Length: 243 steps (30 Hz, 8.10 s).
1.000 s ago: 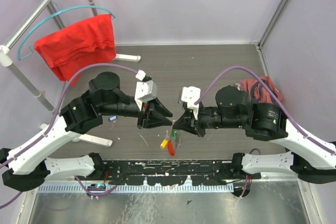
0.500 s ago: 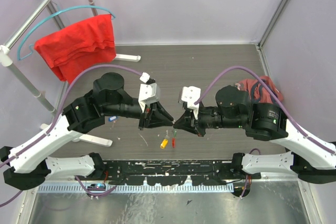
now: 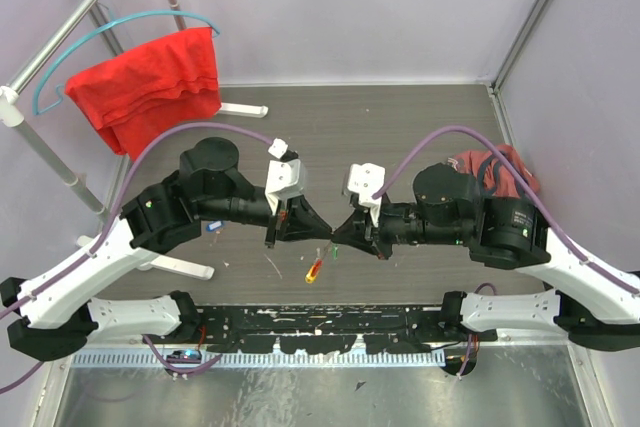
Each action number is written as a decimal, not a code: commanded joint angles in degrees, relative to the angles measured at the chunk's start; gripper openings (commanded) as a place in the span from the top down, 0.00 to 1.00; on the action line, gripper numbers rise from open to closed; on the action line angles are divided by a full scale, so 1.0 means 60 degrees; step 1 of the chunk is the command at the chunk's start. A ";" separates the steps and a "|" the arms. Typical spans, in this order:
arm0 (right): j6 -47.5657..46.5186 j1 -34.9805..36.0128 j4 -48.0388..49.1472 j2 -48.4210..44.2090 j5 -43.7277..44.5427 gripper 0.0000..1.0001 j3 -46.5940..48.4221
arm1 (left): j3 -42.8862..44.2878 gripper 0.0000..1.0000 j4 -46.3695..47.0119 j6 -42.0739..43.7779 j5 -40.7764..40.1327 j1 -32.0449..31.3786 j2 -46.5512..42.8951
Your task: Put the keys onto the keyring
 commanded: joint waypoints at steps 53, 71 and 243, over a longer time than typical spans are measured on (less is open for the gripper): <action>0.1906 0.0004 0.6642 -0.1880 0.0424 0.85 -0.3030 | -0.4349 1.00 0.8406 -0.4532 -0.2592 -0.0018 -0.3001; 0.1913 0.0004 0.6922 -0.1336 -0.0281 0.96 -0.2927 | -0.4502 1.00 0.8789 -0.4740 -0.2517 -0.0021 -0.2935; -0.0381 -0.4950 0.6027 0.0095 -0.0906 0.99 -0.4402 | -0.5978 0.34 0.6163 -0.2312 -0.2100 0.3279 -0.1683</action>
